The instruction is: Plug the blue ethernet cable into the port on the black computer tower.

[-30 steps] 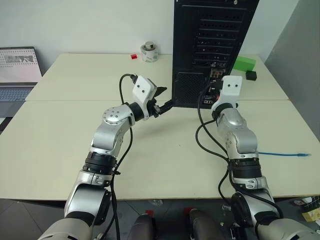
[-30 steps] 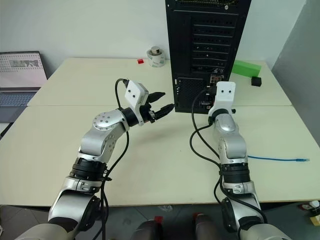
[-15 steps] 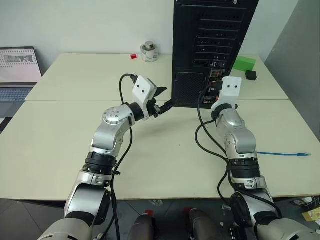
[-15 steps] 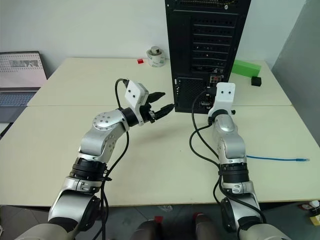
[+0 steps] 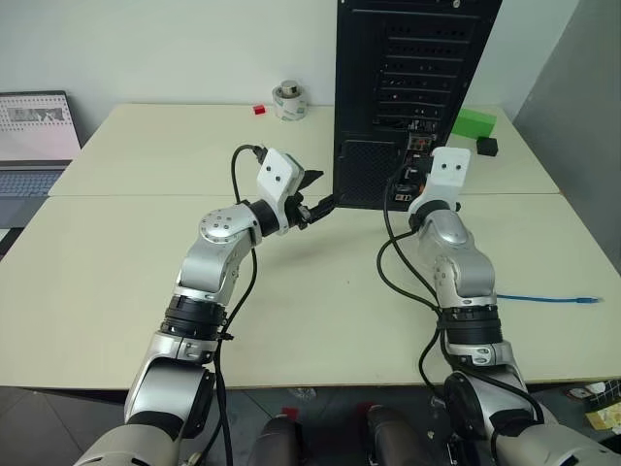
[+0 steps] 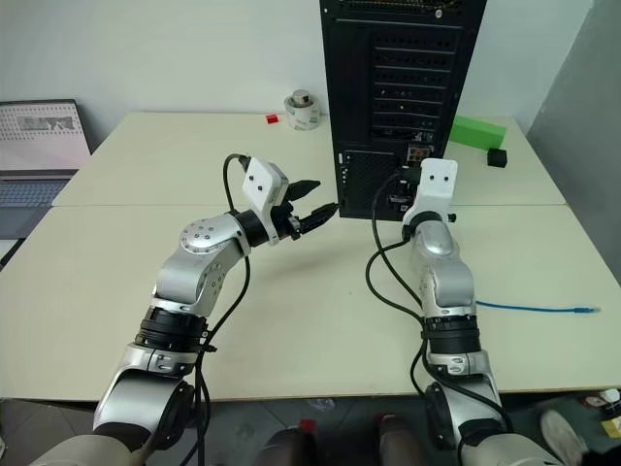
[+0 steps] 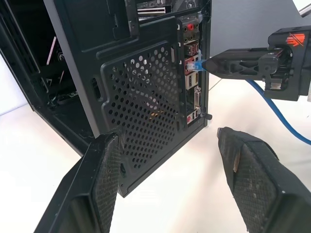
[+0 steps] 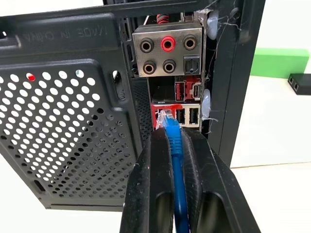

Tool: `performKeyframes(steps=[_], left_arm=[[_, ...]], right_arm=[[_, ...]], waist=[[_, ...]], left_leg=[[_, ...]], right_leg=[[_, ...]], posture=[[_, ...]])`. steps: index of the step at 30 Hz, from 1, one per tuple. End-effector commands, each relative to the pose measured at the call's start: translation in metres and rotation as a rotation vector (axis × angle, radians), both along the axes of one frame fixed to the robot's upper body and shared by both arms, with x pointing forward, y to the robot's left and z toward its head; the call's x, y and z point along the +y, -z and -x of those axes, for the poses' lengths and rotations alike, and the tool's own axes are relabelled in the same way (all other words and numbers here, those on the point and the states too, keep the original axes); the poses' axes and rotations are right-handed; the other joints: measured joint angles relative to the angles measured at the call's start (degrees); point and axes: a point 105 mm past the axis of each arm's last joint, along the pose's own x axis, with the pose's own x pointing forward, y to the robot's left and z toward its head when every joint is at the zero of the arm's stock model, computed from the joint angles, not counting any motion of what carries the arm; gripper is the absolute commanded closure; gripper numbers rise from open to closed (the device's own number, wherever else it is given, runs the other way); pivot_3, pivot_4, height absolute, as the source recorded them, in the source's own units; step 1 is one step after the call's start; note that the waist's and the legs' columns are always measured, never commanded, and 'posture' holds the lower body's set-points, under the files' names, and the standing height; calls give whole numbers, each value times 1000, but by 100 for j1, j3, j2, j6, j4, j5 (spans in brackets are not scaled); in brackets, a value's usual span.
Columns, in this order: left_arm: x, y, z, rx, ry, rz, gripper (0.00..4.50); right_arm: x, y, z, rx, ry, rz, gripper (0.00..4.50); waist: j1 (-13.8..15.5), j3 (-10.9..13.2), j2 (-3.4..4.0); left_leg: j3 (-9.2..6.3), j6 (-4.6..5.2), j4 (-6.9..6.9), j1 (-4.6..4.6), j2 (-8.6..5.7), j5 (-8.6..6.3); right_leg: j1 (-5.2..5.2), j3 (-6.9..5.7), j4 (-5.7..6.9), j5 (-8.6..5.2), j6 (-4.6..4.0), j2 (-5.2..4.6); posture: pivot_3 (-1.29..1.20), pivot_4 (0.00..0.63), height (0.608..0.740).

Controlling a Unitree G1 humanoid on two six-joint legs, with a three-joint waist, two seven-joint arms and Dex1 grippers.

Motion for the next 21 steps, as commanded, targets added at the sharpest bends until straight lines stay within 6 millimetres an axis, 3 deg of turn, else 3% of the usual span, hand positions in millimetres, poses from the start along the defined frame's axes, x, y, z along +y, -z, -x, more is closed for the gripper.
performKeyframes(steps=[1, 7, 12, 21], left_arm=[[-2, -18, 5, -33, 36, 16, 1283], [-6, -16, 17, -9, 148, -35, 1283], [-6, -14, 18, 0, 158, -45, 1283], [-8, -13, 18, 12, 178, -50, 1283]], right_arm=[[11, -25, 0, -87, 9, -6, 4498], [15, -24, -1, -95, 20, 12, 4498], [13, -23, -3, -98, 43, 28, 4498], [25, -23, -9, -103, 45, 35, 4499]], waist=[[-14, 0, 0], [-91, 0, 0], [-92, 0, 0], [-105, 0, 0]], left_leg=[[1, 0, 0, 0, 0, 0], [1, 0, 0, 2, 2, 0], [2, -1, 0, 3, 2, 0], [5, -1, 1, 5, 2, 1]], right_leg=[[0, 1, 0, 0, 0, 0], [-2, 2, 10, 0, 0, 4], [-3, 3, 12, 0, 0, 5], [-4, 7, 17, 0, 0, 5]], posture=[[0, 150, 740], [0, 150, 740], [0, 150, 740], [0, 150, 740]])
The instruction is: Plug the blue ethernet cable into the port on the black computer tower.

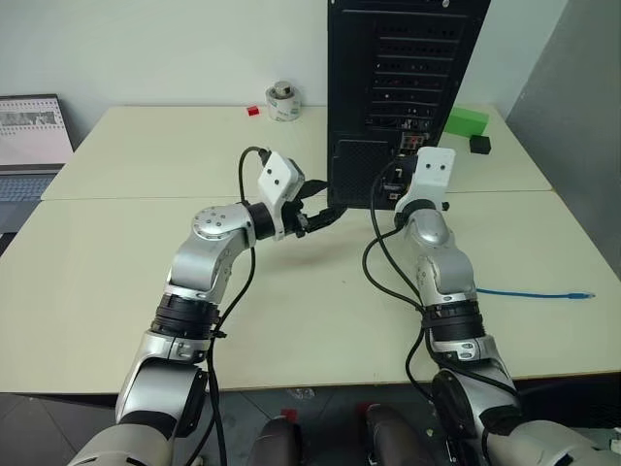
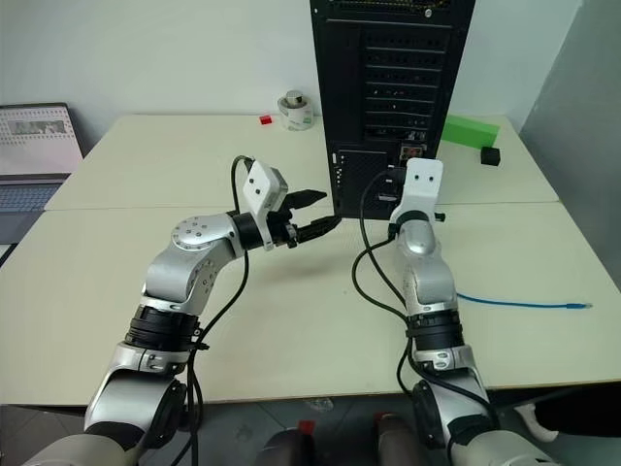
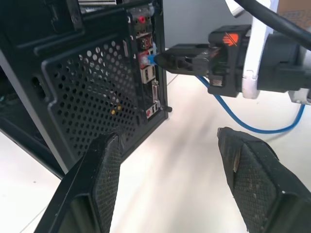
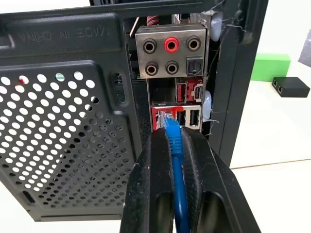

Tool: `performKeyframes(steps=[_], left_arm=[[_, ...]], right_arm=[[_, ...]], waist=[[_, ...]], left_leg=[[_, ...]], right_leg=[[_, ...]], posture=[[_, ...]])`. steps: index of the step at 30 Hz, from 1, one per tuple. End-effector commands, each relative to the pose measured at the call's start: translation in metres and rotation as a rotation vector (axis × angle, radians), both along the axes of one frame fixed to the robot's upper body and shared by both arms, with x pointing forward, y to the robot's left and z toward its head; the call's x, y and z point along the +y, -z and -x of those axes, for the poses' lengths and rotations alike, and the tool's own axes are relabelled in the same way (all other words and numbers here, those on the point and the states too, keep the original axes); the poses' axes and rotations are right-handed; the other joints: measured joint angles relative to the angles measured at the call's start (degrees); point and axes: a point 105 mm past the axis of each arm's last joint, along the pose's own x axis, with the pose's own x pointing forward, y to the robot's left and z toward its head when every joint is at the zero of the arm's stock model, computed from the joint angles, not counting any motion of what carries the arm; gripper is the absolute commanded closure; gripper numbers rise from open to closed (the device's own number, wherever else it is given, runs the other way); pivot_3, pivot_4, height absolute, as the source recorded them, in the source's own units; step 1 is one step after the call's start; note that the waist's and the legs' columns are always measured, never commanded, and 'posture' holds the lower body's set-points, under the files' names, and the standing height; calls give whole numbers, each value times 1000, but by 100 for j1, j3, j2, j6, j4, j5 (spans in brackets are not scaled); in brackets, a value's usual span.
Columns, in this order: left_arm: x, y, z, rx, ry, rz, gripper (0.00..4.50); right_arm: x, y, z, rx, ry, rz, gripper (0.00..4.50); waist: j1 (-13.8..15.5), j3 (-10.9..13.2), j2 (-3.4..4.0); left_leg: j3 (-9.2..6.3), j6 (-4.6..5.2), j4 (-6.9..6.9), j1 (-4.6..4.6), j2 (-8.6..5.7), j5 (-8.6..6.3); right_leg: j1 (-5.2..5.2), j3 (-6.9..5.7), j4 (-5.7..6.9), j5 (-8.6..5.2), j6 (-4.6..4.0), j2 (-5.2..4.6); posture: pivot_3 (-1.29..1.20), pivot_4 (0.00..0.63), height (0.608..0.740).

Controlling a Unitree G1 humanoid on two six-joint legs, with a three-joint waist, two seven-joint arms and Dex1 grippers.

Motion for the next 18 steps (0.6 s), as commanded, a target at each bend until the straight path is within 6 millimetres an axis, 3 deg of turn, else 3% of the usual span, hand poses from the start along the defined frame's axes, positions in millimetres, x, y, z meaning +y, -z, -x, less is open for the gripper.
performKeyframes(steps=[1, 7, 18], left_arm=[[-4, -18, 4, -61, 26, 10, 1283], [-3, -18, 4, -62, 21, 10, 1283], [-3, -20, 0, -52, 16, 17, 1283]], right_arm=[[7, -23, -2, -79, -7, 6, 4499], [7, -19, -4, -75, 3, 10, 4499], [26, -28, -8, -97, -19, 5, 4499]], waist=[[-8, 0, 0], [-24, 0, 0], [-140, 0, 0]], left_leg=[[1, 0, 0, 1, 0, 0], [0, 0, 1, 4, 0, 0], [0, -1, 1, 7, 1, 1]], right_leg=[[0, 1, 1, 0, 0, 0], [1, 2, 6, 0, 0, 1], [1, 2, 11, 0, 0, 1]], posture=[[0, 150, 740], [0, 150, 740], [0, 150, 740]])
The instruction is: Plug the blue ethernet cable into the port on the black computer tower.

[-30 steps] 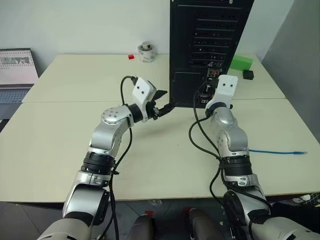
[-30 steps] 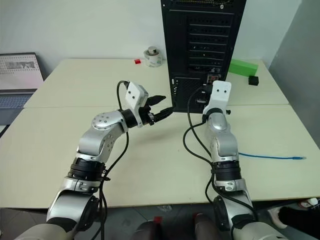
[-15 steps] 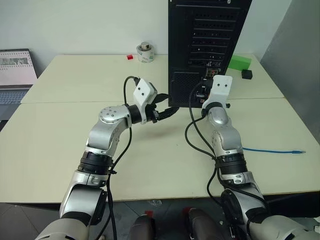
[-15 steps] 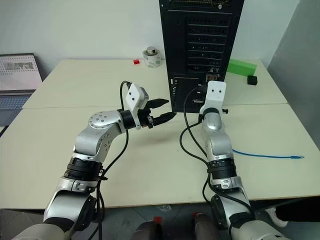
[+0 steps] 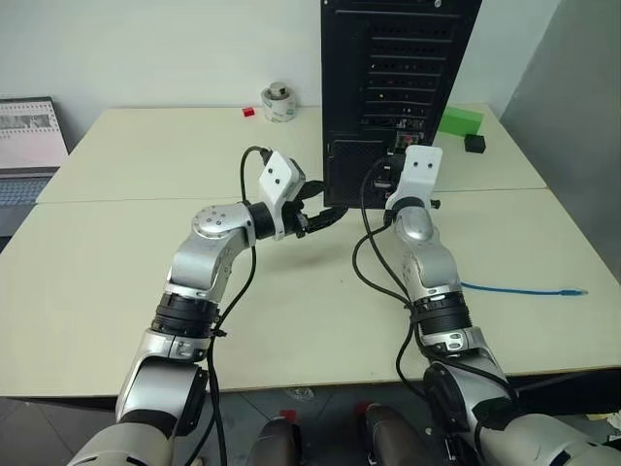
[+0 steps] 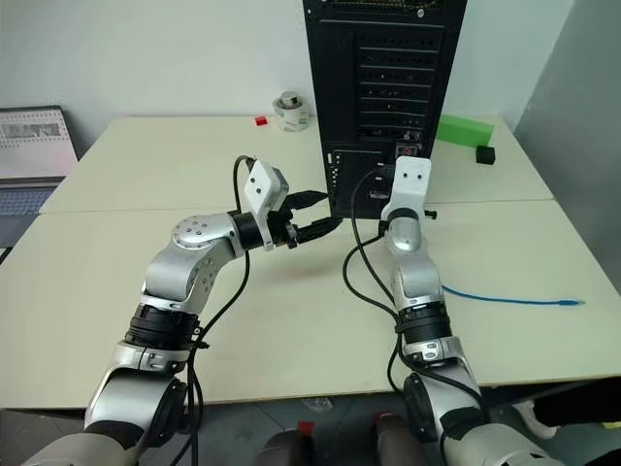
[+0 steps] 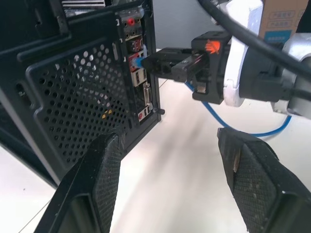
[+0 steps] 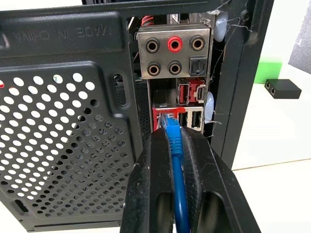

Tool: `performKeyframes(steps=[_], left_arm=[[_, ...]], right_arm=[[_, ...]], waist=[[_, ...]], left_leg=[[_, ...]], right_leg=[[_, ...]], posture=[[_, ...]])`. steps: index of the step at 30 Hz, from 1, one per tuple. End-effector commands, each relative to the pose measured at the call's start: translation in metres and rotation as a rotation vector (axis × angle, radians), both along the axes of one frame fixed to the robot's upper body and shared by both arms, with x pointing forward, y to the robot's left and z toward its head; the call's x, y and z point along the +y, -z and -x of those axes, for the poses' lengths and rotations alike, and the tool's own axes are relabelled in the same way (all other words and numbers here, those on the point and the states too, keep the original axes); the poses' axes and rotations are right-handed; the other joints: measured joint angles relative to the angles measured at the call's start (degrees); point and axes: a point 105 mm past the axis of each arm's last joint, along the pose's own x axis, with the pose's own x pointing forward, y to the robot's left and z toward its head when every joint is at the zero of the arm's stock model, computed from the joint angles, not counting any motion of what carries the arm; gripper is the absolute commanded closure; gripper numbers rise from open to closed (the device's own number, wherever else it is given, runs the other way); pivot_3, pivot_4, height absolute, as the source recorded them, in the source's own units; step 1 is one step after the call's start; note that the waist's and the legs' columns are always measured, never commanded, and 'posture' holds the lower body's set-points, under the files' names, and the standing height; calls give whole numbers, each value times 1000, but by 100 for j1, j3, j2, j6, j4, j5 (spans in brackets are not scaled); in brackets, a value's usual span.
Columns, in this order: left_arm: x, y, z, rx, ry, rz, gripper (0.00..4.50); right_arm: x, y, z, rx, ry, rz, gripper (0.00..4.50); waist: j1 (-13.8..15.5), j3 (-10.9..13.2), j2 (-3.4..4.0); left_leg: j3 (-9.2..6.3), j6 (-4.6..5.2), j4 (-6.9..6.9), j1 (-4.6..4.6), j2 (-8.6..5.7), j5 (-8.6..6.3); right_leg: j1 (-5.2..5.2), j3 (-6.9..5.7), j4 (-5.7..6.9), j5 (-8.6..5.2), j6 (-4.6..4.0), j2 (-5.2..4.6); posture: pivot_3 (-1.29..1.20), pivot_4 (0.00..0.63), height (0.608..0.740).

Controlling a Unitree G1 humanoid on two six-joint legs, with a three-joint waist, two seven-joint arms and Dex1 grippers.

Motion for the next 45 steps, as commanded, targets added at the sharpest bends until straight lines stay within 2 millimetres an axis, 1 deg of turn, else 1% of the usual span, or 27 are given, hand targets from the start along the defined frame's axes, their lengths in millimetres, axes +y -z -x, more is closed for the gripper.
performKeyframes(steps=[1, 8, 18, 25, 27, 28, 29, 34, 35, 36, 40, 45], left_arm=[[-2, -15, 1, -42, 10, 18, 1283], [-1, -13, 1, -38, 3, 18, 1283], [-1, -12, 0, -35, -7, 18, 1283], [3, -10, -3, -35, -20, 13, 1283], [3, -10, -3, -35, -21, 12, 1283], [4, -10, -3, -36, -22, 12, 1283], [4, -10, -4, -36, -22, 11, 1283], [4, -9, -5, -39, -21, 9, 1283], [4, -9, -6, -40, -22, 8, 1283], [4, -9, -6, -41, -24, 7, 1283], [6, -11, -9, -50, -32, 3, 1283], [11, -13, -15, -70, -60, -10, 1283]], right_arm=[[10, -29, -1, -91, -27, -3, 4499], [8, -23, -5, -73, -25, -16, 4499], [11, -23, -9, -63, -25, -16, 4499], [18, -17, -6, -61, -103, -16, 4499], [16, -12, -5, -51, -107, -20, 3799], [16, -10, -4, -46, -109, -19, 3751], [15, -8, -4, -41, -112, -16, 3597], [12, -2, 0, -30, -115, -12, 2578], [11, -2, 1, -30, -114, -13, 2448], [9, -2, 3, -32, -114, -13, 2182], [6, -6, 12, -53, -127, -2, 1355], [-7, -17, 26, -86, -147, 17, 323]], waist=[[-38, 0, 0], [-53, 0, 0], [-55, 0, 0], [-76, 0, 0], [-92, 0, 0], [-98, 0, 0], [-97, 0, 0], [-62, 0, 0], [-49, 0, 0], [-34, 0, 0], [-8, 0, 0], [0, 0, 0]], left_leg=[[0, 0, 0, 1, 2, 0], [0, -1, 0, 2, 4, 1], [1, -2, 0, 7, 5, 3], [3, -2, 0, 10, 7, 5], [3, -2, 0, 10, 9, 6], [3, -2, 0, 10, 11, 6], [2, -2, -1, 10, 11, 6], [-6, -2, -9, -4, 12, 6], [-4, -2, -9, -7, 10, 6], [-4, -2, -9, -12, 8, 6], [-4, -2, -8, -12, 1, 6], [-9, -2, -9, -13, 3, 6]], right_leg=[[0, 0, 1, 0, 0, 0], [1, 1, 2, 2, -2, 4], [2, 3, 4, 6, -8, 5], [2, 5, 4, 8, -10, 10], [2, 5, 4, 9, -11, 12], [2, 5, 4, 10, -12, 13], [1, 4, 4, 10, -12, 14], [-7, -2, -4, 9, -14, 13], [-8, -1, -8, 9, -14, 10], [-10, -1, -11, 9, -14, 7], [-7, -2, -17, 9, -13, -1], [-7, -7, -16, 9, -13, 1]], posture=[[0, 150, 740], [0, 150, 740], [0, 150, 740], [0, 150, 740], [0, 150, 740], [0, 150, 740], [0, 150, 740], [0, 150, 740], [0, 150, 740], [0, 150, 740], [0, 150, 740], [0, 150, 740]])
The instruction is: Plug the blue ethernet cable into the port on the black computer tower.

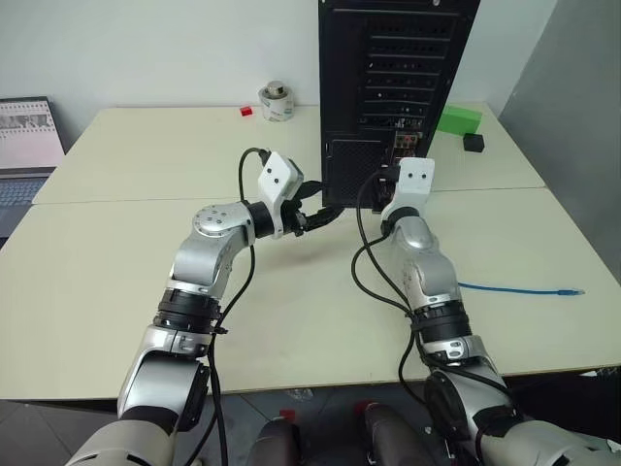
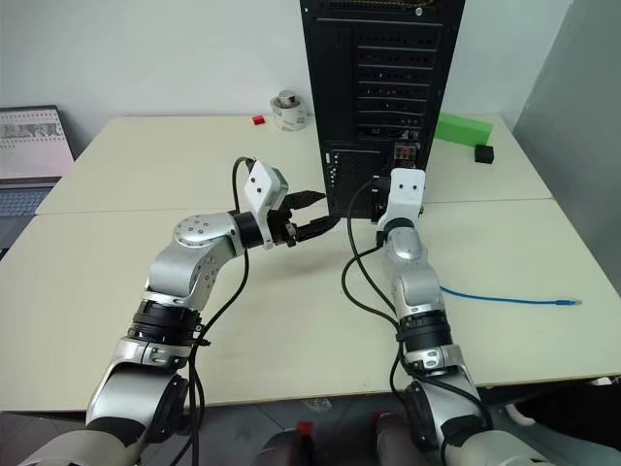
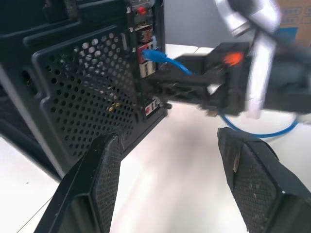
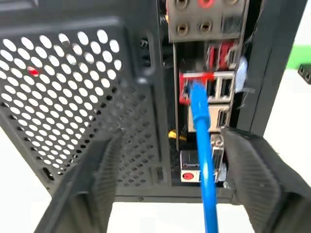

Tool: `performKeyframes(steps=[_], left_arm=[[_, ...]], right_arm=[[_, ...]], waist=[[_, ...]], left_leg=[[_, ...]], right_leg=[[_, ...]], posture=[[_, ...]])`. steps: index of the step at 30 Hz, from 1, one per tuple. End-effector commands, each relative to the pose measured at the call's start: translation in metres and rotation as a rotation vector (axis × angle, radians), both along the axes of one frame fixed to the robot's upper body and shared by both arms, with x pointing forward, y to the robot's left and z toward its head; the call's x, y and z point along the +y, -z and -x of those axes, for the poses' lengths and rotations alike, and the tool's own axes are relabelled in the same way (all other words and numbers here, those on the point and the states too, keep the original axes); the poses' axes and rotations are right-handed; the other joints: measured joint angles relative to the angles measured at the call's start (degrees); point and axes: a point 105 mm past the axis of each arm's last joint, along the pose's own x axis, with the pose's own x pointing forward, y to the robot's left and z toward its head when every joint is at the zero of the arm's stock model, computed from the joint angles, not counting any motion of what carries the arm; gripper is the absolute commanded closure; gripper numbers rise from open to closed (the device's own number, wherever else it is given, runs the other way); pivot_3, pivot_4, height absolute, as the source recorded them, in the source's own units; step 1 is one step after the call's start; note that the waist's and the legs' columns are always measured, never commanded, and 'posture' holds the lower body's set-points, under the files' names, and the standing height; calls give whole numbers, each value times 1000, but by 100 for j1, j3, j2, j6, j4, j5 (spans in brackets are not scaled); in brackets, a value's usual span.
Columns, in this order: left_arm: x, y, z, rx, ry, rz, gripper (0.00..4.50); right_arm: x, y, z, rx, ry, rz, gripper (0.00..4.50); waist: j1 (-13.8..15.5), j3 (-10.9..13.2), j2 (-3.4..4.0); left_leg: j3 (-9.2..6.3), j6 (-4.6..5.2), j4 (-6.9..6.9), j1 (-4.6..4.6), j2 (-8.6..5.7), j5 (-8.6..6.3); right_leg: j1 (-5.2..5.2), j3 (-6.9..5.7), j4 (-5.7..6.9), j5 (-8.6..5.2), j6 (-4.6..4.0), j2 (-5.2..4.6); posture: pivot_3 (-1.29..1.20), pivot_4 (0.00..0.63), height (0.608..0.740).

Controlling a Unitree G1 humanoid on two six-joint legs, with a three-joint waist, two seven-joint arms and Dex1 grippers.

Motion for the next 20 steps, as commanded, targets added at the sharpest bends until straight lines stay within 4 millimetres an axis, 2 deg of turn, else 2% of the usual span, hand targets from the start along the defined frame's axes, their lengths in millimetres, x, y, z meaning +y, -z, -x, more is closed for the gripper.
performKeyframes(steps=[1, 6, 11, 17, 20], left_arm=[[5, -20, -5, -85, -28, -11, 1283], [11, -20, -12, -125, -70, -67, 1283], [25, -26, -17, -132, -99, -79, 1283], [36, -34, -13, -126, -76, -64, 1283], [40, -35, -8, -107, -48, -46, 1283]], right_arm=[[-9, -29, 15, -90, -35, 15, 124], [-27, -36, 34, -110, -130, 85, 37], [-39, -44, 57, -119, -328, 207, 37], [-64, -49, 64, -82, -383, 278, 37], [-68, -51, 66, -69, -408, 303, 37]], waist=[[4, 0, 0], [30, 0, 0], [54, 0, 0], [67, 1, 0], [86, 1, -1]], left_leg=[[1, 0, 0, 0, -1, 0], [0, 0, 0, 0, -1, 0], [1, 1, 0, -1, -2, 0], [-1, 1, 0, 0, -1, -1], [2, 1, 1, -1, -1, -1]], right_leg=[[0, 1, -1, 0, 0, 0], [2, -1, -4, 0, 1, 1], [3, -2, -9, -1, 2, 4], [7, -4, -14, -1, 2, 8], [7, -2, -15, -1, 2, 7]], posture=[[0, 150, 740], [0, 150, 740], [0, 150, 740], [0, 150, 740], [0, 150, 740]])
